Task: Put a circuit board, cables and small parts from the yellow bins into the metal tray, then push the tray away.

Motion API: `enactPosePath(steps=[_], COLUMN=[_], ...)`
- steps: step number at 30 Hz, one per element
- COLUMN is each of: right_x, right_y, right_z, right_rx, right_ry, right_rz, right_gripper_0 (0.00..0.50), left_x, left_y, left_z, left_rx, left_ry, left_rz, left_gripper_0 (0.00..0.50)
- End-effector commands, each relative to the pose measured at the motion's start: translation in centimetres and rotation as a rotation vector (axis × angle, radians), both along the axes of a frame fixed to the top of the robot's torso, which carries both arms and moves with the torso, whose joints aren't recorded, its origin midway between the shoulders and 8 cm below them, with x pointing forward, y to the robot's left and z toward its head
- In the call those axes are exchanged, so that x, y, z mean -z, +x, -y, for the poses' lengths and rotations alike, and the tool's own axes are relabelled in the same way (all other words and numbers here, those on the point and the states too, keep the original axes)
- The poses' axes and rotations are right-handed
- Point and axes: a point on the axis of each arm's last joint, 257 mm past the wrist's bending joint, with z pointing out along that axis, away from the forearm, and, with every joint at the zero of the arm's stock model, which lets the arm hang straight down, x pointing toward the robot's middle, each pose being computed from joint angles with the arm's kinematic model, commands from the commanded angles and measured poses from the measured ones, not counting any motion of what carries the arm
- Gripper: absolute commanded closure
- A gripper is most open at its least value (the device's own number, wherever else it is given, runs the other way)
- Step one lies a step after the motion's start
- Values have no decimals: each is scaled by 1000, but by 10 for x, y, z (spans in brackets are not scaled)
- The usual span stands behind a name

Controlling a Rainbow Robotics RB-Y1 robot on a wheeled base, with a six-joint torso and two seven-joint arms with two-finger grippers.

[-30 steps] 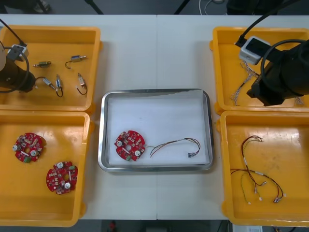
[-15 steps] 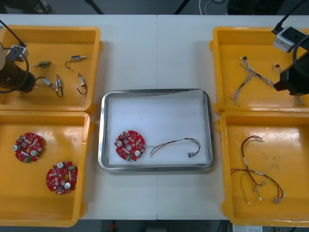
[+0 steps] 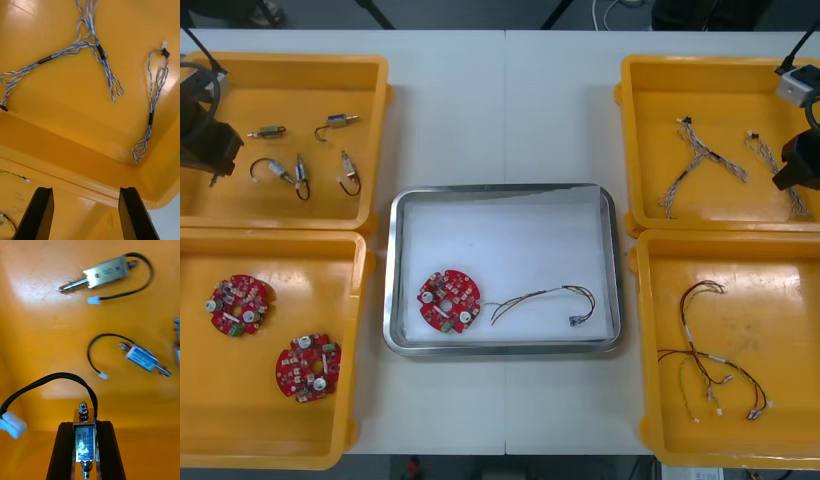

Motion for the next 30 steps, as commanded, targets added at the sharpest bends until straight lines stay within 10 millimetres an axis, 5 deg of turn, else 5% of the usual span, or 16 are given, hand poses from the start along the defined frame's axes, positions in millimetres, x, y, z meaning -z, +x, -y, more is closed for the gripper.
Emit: enactPosePath(steps=[1,11,19,30], right_x=[-35,-31,-24,2], right_y=[13,46,72,81], right_z=[29,46,59,71], right_rx=[66,8,-78,-94], right_ry=[-12,-23,-71,-95], right_rz=[27,39,95,86], right_gripper_0=[0,0,0,0], left_x=[-61,-80,-87,-63], left_y=[-2,-26,-54,-84], left_z=[14,87,170,263], left_rx=[37,73,163,255], left_ry=[63,-13,-74,-103], left_rz=[45,24,17,23], left_gripper_0=[500,500,500,500])
